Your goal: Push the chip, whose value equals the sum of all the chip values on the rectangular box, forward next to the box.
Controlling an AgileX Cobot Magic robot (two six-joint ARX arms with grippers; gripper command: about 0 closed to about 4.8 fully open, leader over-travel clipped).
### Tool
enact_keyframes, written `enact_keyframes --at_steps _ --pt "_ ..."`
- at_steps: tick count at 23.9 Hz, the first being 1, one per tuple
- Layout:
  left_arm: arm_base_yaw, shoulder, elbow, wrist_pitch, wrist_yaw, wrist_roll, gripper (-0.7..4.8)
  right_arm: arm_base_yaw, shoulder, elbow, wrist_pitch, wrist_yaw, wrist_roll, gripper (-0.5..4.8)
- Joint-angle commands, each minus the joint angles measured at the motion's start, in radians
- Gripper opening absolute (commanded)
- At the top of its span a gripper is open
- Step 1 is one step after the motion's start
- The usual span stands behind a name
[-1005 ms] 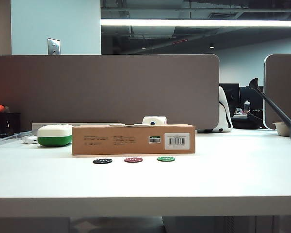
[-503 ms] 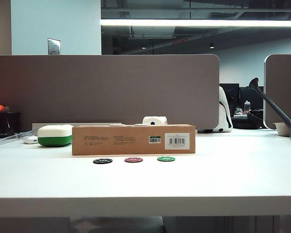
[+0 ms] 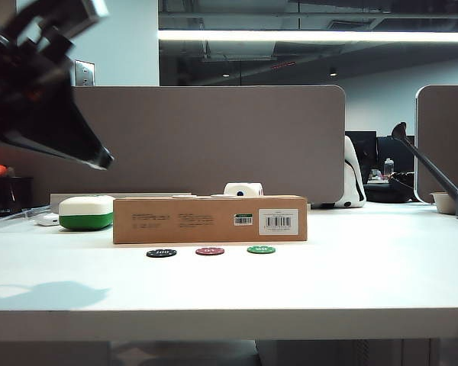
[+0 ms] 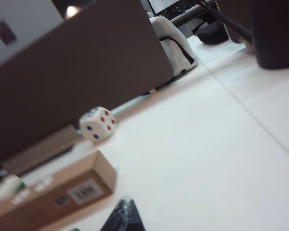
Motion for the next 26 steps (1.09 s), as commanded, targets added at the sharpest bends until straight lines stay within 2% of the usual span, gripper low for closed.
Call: enact_keyframes --at_steps 1,5,8,14,20,23,26 --pt "0.001 0.024 0.02 0.014 0.004 0.0 -0.05 0.0 0.001 0.0 0.038 -0.057 0.146 -0.01" --pt "-0.001 0.024 0.027 0.014 0.004 0.0 -0.05 0.0 0.001 0.0 0.106 -0.148 0.233 -0.02" --pt "-0.001 0.024 0.029 0.014 0.004 0.0 -0.05 0.0 0.002 0.001 0.159 -0.155 0.339 -0.03" --pt "-0.001 0.024 0.029 0.014 0.004 0.0 -0.05 0.0 0.021 0.084 0.114 -0.154 0.336 -0.03" --pt "0.0 0.024 0.029 0.014 0.004 0.0 -0.05 0.001 0.232 0.248 0.04 -0.178 0.24 -0.04" --pt "0.0 0.024 0.028 0.014 0.004 0.0 -0.05 0.016 0.445 0.361 0.037 -0.233 0.118 -0.04" --pt "0.0 0.024 0.028 0.015 0.004 0.0 -0.05 0.055 0.597 0.436 0.035 -0.266 0.055 -0.04"
